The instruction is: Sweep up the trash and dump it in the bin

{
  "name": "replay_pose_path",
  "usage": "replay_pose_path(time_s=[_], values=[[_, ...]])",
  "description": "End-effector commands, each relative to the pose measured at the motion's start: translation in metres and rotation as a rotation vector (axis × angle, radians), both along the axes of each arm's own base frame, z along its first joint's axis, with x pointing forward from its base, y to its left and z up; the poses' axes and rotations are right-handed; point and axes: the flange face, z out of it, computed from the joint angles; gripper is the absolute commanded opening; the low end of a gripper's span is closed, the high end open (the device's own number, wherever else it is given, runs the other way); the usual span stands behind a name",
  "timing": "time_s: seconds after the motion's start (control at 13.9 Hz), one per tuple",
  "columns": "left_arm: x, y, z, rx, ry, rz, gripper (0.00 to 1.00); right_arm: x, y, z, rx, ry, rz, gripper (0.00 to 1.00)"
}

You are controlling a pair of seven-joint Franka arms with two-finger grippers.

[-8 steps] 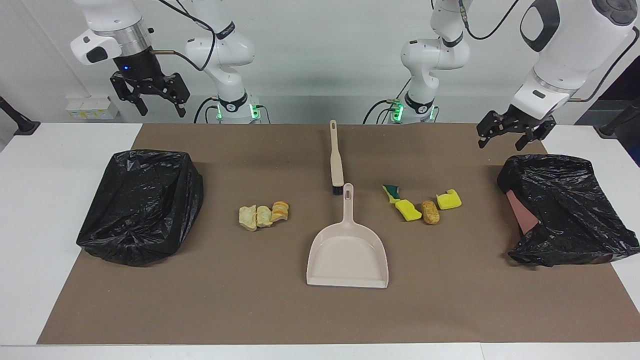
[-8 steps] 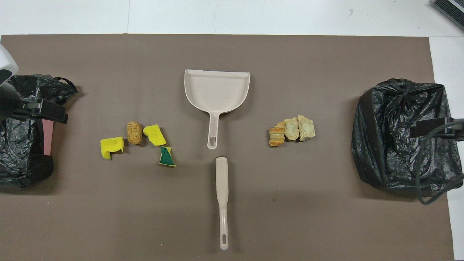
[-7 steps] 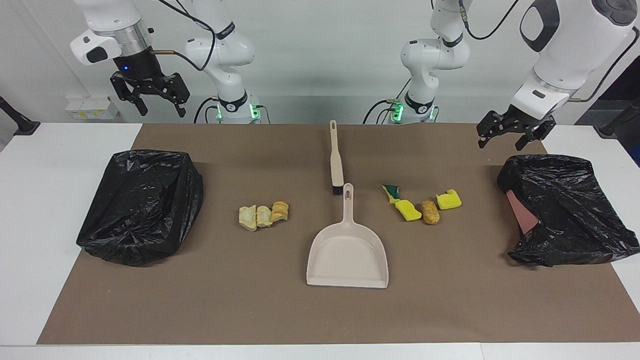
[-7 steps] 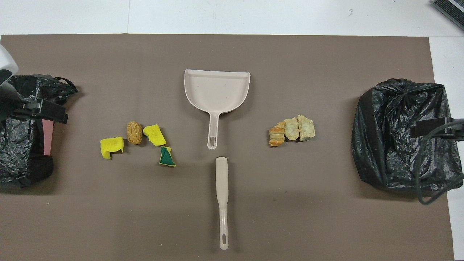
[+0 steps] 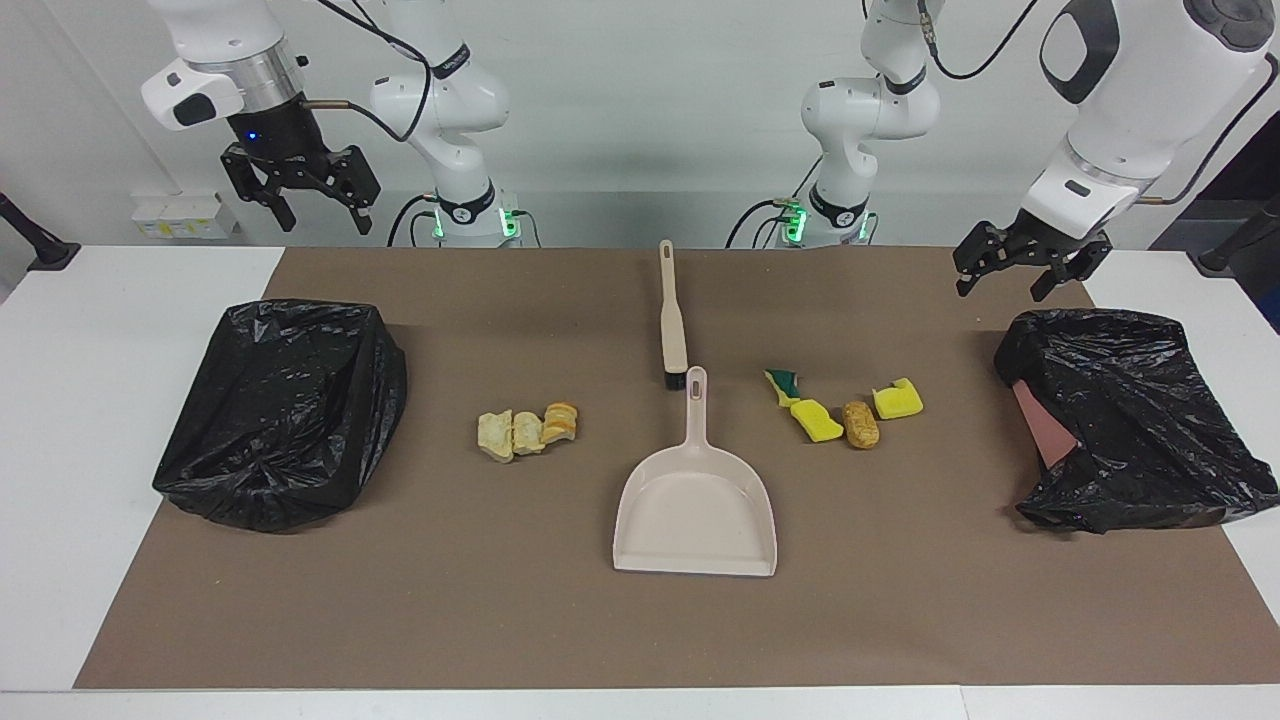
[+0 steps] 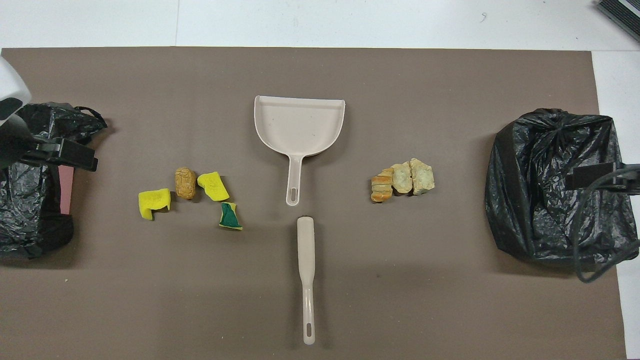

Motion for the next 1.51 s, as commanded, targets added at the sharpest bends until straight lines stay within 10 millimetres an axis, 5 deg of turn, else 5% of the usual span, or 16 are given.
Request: replay_pose_path(time_s=[0.0,0.58,0.94,1.15,1.44], values=[[-0.015,-0.010,-0.009,0.005,-0.008,-0.031,1.00,-0.004,0.000,0.001,0.009,0.012,0.022,1.00],[-0.060,-0.135,-0.072,0.003,0.013,-0.248,1.00,-0.006,0.005,-0.002,0.008,0.029,0.034,1.00],[-0.089,-0.193,-0.136,0.000,0.000,-0.361,1.00,-0.006,0.005,0.000,0.008,0.020,0.036,1.00],[-0.129,-0.241,-0.181,0.011,0.019,-0.363,1.00,-0.006,0.006,-0.001,0.010,0.027,0.038,1.00],[-0.193,-0.320,-0.194,-0.001,0.008,-0.311,1.00,-0.009,0.003,-0.002,0.011,0.046,0.032,1.00]])
